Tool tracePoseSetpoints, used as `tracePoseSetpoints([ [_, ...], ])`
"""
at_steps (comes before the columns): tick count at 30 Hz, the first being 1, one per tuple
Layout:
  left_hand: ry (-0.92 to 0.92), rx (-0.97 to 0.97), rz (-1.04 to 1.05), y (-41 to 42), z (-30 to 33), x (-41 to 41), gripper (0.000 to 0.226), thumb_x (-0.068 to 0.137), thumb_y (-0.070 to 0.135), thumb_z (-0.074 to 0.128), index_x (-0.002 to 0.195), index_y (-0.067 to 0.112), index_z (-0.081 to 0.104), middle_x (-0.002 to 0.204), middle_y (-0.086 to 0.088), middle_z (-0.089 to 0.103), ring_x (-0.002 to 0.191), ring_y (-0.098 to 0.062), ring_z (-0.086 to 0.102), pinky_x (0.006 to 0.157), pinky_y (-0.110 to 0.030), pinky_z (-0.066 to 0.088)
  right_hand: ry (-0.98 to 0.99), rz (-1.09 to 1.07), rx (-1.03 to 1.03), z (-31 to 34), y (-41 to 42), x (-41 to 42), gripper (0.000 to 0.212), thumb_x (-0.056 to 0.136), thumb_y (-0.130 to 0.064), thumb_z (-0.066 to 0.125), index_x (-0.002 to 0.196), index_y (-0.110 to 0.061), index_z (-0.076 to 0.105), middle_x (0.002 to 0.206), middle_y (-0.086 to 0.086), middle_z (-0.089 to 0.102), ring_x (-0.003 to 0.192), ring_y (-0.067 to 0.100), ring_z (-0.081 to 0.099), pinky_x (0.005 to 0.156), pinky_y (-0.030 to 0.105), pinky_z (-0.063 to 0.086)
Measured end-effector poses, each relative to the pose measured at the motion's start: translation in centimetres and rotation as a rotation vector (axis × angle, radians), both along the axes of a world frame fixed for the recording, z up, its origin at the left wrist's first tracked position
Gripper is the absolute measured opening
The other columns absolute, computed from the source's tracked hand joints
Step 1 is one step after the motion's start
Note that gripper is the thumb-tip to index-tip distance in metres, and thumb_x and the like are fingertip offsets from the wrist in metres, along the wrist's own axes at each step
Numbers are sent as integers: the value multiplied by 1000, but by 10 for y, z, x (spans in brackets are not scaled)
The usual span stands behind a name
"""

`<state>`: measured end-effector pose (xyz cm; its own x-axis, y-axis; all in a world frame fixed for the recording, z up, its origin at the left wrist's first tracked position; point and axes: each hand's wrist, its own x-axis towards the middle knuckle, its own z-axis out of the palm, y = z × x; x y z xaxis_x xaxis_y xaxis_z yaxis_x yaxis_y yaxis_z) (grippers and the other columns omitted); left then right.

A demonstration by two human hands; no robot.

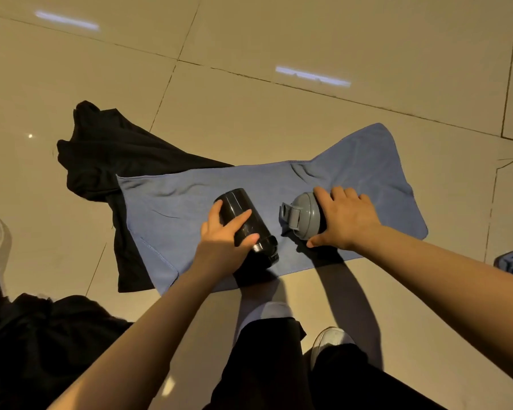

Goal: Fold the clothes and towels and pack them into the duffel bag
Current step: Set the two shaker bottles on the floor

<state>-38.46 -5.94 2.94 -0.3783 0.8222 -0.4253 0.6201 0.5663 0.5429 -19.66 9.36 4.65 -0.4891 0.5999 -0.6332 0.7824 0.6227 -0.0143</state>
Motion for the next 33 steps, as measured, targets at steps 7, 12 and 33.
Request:
tracePoseSetpoints([
  [7,467,154,-925,15,-8,-49,86,59,4,84,136,25,54,146,-15,45,132,-43,42,100,-69,29,121,-54,-126,3,-2,16,101,62,-48,84,142,-26,25,141,3,38,128,32,38,99,51,37],
  [12,590,171,-1035,32,-4,-39,76,51,15,92,121,23,63,122,-13,62,117,-40,57,95,-72,32,217,-135,-143,25,7,29,89,54,-47,87,125,-24,39,123,-1,53,108,28,52,85,44,47],
  [33,-144,689,21,-58,214,49,73,67,44,83,132,42,49,112,14,49,101,-6,52,80,-18,41,953,-685,22,302,-109,115,88,62,-14,88,130,-29,35,110,-16,50,101,8,53,73,15,44],
])
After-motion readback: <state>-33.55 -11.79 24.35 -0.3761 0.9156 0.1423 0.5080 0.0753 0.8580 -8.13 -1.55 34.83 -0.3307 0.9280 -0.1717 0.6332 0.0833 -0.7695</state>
